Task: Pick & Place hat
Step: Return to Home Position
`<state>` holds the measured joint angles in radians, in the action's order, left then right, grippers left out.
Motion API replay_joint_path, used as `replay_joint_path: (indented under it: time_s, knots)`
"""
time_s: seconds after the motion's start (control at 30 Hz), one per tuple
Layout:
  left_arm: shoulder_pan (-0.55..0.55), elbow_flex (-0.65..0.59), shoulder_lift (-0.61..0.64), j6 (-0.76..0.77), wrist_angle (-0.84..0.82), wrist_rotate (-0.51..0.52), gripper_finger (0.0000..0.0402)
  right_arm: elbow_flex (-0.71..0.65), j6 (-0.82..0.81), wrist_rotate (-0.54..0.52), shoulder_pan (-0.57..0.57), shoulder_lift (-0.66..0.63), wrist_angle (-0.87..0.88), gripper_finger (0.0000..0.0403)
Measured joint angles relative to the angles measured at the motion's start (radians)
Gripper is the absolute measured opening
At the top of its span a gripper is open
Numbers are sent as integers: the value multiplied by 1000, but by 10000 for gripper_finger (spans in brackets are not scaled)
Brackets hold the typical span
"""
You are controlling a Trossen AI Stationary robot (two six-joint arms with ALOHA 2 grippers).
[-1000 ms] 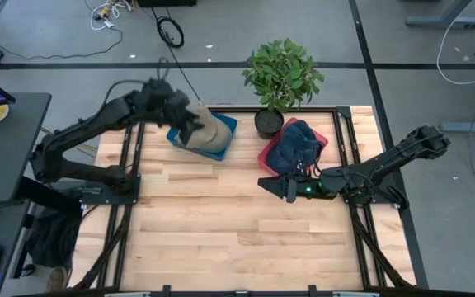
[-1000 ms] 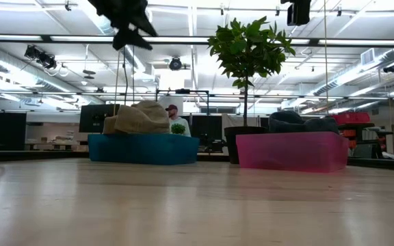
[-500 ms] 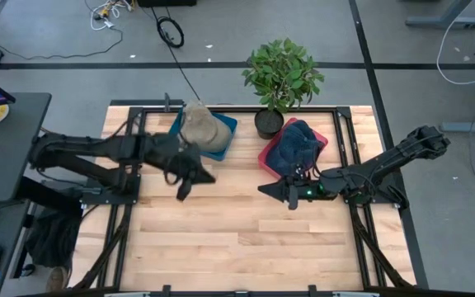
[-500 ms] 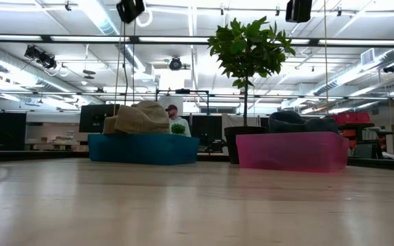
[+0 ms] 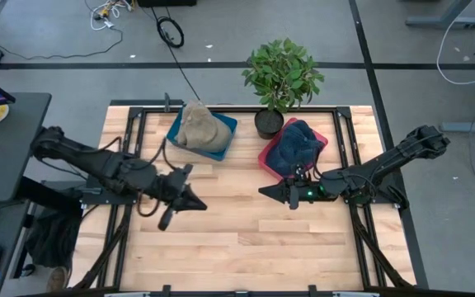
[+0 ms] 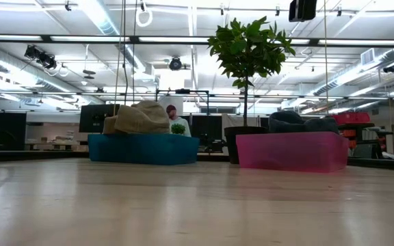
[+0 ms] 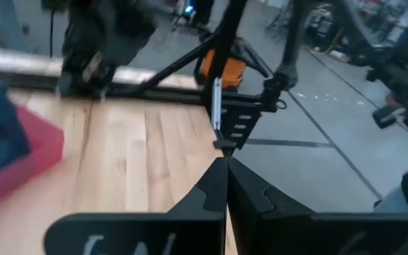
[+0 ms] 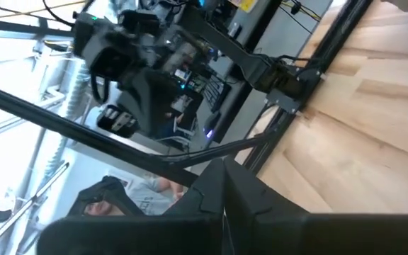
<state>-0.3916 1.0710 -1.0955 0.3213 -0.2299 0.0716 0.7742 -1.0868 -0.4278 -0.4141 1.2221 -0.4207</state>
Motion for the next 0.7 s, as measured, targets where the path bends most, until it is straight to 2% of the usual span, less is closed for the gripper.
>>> replay_joint_path:
  time_s: [0.23, 0.33, 0.5, 0.7]
  knots:
    - [-12, 0, 100, -127, 9, 8, 5, 0, -42, 0, 0, 0, 23, 9]
    - [-24, -24, 132, -178, 102, 1, 5, 0, -8, 0, 0, 0, 27, 9]
    - [-41, -229, 192, -228, 439, -39, 5, 0, 26, 0, 0, 0, 31, 9]
    - [-39, -501, 254, -171, 754, -40, 5, 0, 49, 1, 0, 0, 62, 9]
